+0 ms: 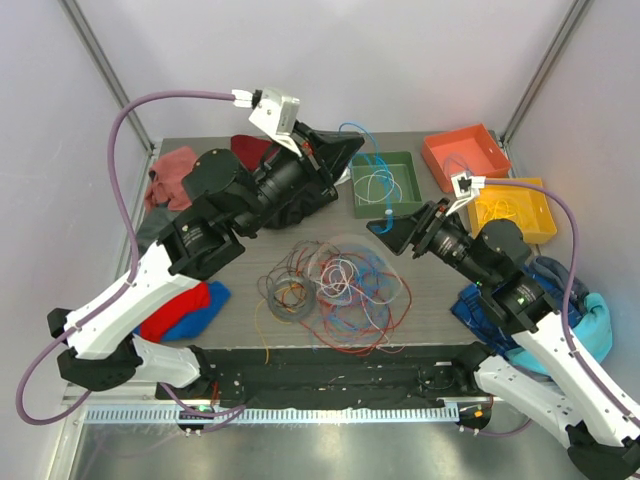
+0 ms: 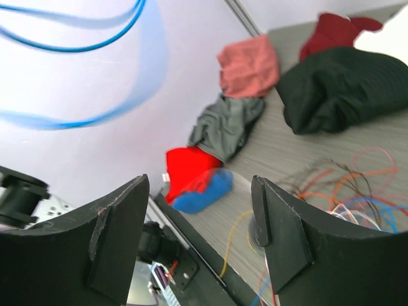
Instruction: Untangle the cables
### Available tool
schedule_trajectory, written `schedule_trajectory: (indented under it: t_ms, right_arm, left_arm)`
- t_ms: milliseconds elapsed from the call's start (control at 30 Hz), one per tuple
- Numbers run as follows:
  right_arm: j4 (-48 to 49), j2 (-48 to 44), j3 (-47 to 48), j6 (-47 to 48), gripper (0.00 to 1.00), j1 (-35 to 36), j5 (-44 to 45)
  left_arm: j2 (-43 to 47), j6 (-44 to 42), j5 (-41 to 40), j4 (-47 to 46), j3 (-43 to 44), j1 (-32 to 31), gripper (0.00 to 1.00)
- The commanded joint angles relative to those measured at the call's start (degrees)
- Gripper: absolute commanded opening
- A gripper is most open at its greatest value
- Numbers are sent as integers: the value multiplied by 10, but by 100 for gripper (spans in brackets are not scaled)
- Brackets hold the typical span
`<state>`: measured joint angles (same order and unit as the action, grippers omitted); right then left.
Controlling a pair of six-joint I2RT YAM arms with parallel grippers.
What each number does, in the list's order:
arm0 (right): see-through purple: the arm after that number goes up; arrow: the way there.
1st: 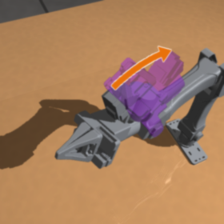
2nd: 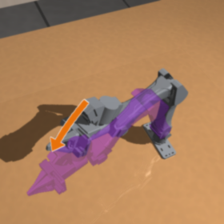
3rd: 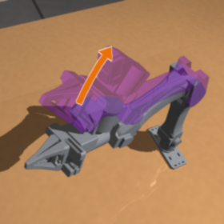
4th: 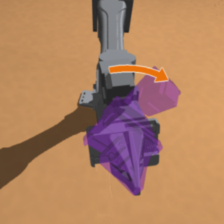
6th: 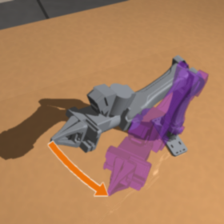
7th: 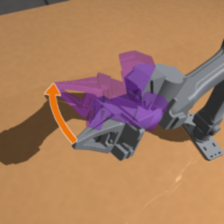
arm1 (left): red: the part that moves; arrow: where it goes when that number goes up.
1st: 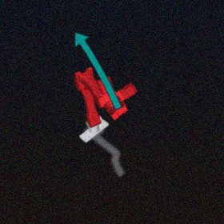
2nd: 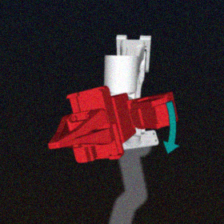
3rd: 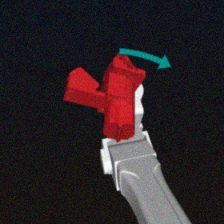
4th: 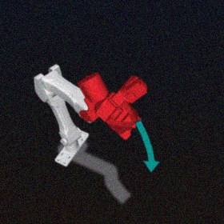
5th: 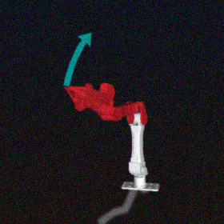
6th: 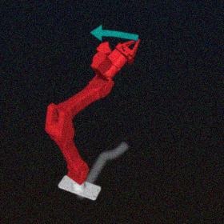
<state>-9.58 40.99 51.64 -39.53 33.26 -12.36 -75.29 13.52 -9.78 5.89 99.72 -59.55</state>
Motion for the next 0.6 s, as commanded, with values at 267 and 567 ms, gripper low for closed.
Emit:
schedule_trajectory:
  t_ms: [267,567]
  right_arm:
    - [120,0,-14,-13,73,1,-17]
    - [143,-11,-29,-4,73,1,-5]
  left_arm:
    - [11,4,9,18,-12,0,0]
    - [33,9,-1,19,-66,0,0]
